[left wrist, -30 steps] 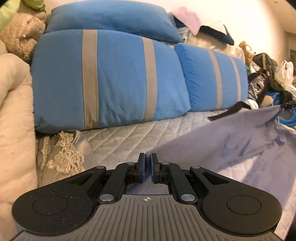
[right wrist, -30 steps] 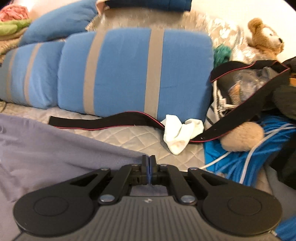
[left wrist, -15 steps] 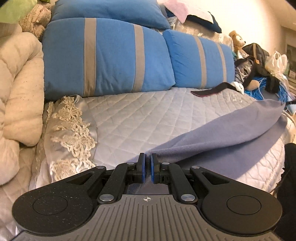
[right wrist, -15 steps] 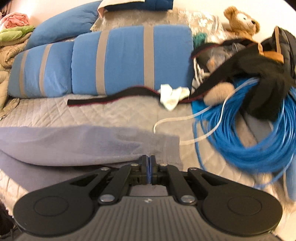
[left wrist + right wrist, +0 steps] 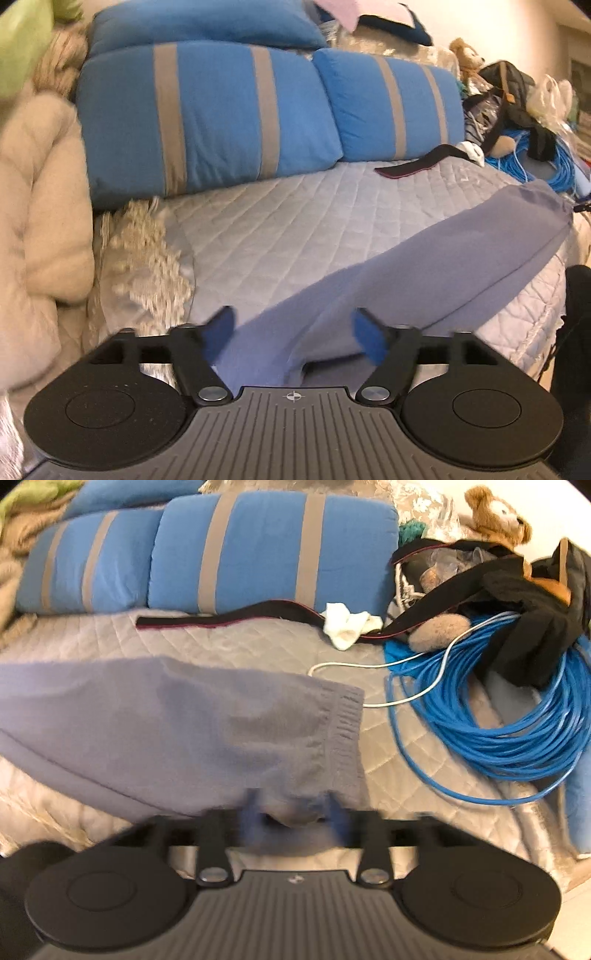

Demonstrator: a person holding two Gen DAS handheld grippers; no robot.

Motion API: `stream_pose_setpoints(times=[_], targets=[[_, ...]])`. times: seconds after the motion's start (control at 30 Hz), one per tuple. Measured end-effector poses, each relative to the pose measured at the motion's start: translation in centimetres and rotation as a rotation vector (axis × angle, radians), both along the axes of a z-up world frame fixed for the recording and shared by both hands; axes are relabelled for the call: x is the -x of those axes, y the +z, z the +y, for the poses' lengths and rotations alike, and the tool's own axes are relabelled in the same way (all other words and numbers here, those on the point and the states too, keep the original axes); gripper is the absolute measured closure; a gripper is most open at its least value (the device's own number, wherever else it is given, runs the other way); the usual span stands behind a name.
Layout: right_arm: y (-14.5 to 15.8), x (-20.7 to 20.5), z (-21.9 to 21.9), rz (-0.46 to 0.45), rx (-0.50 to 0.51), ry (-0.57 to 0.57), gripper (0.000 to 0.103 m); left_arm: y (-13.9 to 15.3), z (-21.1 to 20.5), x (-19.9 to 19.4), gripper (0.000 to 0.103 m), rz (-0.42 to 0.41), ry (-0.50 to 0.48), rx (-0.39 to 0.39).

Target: Fold clothes

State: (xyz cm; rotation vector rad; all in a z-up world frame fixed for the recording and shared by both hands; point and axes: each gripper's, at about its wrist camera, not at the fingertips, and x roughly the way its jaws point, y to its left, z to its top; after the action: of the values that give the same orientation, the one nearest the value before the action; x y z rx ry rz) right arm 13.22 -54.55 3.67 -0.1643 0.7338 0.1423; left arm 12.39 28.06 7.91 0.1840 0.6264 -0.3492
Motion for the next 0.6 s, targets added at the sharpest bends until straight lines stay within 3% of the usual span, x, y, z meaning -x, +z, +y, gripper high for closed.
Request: stream_pose_setpoints(times=[0.03, 0.13, 0.23, 0.4, 0.6], targets=[[-0.1, 0.4, 0.2, -0.020, 0.029, 0.003, 0.012, 0.4, -0.8, -0.2, 0.024, -0.001, -0.010, -0.028], [-0.4, 1.1, 0.8, -0.048, 0.110, 0.024, 0.008, 1.7, -3.4, -0.8, 0.023, -0.005, -0.040, -0.111], [-1.0, 1.6, 1.4, -0.075, 0.241, 0.058, 0.005, 2.1, -6.3, -1.0, 0.022, -0.041, -0.054, -0.123], [-2.4, 1.9, 2.9, -0.136, 0.552, 0.094, 0.001, 2.7, -11.7, -2.4, 0.021, -0.084, -0.096, -0.135], [-5.0, 1.5, 5.2, -0.177, 0.830, 0.199, 0.000, 1.8, -19.6, -3.0, 0.021, -0.120, -0.242, -0.193]])
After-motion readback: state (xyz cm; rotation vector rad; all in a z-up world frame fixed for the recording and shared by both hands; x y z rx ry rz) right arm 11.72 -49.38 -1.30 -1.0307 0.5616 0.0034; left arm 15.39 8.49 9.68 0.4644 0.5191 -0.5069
